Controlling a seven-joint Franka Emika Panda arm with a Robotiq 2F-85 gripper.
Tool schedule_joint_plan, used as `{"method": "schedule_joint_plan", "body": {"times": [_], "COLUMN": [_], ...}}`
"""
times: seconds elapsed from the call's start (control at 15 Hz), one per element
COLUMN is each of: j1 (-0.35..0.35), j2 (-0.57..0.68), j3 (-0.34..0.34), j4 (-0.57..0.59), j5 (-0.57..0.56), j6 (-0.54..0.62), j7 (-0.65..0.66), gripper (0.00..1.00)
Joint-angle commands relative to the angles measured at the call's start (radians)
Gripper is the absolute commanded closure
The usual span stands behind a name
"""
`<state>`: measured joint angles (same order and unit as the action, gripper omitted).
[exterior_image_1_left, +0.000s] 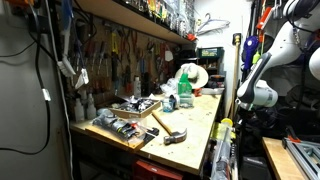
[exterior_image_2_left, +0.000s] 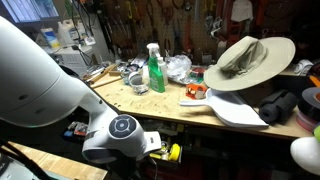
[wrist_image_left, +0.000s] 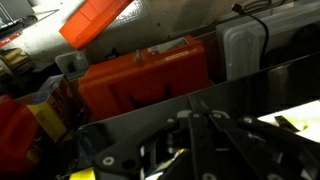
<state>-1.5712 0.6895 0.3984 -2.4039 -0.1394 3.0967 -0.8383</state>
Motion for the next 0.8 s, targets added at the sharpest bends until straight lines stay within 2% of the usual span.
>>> {"method": "schedule_joint_plan", "body": {"times": [0.0,0.33,0.4,0.73], "j1": [-0.012,0.009,-0.009,0.002], "j2": [0.083,0.119,0.055,0.080], "j3": [0.081,0.090,0.042,0.059], "j4": [0.059,0.082,0.010,0.030], "j5": [0.011,-0.013,-0.059,-0.067], "j6": [0.092,0.164,0.098,0.119], "j7": [0.076,0.206,0.184,0.230], "gripper": [1.00,1.00,0.99,0.99]}}
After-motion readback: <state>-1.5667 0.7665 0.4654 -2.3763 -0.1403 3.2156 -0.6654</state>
